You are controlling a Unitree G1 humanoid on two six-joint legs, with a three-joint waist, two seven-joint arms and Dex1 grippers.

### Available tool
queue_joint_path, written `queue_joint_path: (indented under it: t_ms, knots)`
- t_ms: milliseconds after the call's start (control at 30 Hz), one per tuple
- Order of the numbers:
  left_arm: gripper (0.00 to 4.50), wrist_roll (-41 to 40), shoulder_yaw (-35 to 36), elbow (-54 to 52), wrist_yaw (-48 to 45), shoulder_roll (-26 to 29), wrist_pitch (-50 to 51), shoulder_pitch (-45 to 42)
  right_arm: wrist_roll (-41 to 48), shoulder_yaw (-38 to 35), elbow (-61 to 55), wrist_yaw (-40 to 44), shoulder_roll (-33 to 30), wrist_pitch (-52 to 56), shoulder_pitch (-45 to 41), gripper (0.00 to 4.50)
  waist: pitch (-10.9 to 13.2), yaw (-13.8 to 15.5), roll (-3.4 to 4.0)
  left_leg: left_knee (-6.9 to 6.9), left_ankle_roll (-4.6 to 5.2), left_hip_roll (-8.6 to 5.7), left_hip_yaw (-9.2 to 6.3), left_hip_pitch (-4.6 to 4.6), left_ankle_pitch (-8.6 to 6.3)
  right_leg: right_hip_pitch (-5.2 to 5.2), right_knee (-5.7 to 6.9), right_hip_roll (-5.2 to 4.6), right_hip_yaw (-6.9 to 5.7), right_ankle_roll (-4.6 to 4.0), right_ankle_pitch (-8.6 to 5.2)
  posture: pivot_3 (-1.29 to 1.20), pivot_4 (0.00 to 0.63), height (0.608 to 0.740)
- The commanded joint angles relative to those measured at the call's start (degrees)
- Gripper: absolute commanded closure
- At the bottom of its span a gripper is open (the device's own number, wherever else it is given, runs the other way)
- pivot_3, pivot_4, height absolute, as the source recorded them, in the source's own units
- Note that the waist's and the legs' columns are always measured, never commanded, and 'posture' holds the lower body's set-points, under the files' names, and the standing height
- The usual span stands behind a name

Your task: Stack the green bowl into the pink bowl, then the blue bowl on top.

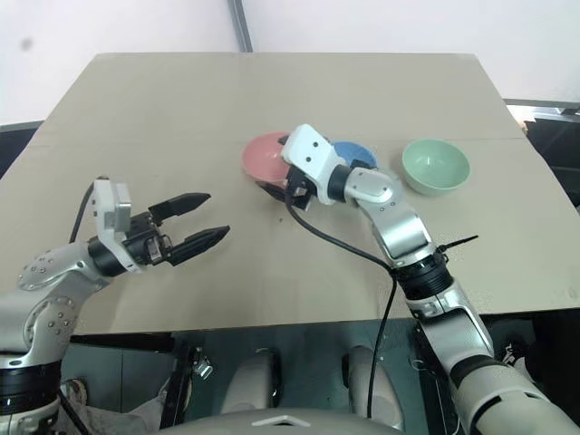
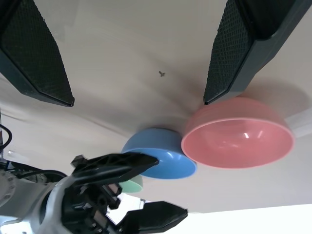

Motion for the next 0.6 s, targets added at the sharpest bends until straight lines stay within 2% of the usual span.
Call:
queue_joint_path:
  t_ms: [33, 600]
  knots:
    - [0.00, 0.07, -0.30, 0.41, -0.93, 0.26, -0.92, -1.54, 2.16, -2.73, -7.75, -1.25, -1.06, 3.79, 1.86, 0.02, 0.00, 0.01, 0.00, 0.00, 0.00, 0.00, -0.01, 0.00, 0.00, 0.00, 0.00, 0.00, 0.00, 0.00, 0.00, 0.00, 0.150, 0.740]
    - [0.00, 0.88, -1.75, 0.41, 1.82, 0.29, 0.93, -4.42, 9.83, -12.62, -29.14, -7.50, -6.93, 18.46, 14.99, 0.02, 0.00, 0.08, -0.01, 0.00, 0.00, 0.00, -0.03, -0.03, 0.00, 0.01, -0.07, -0.01, 0.00, 0.00, 0.00, 0.00, 0.150, 0.740]
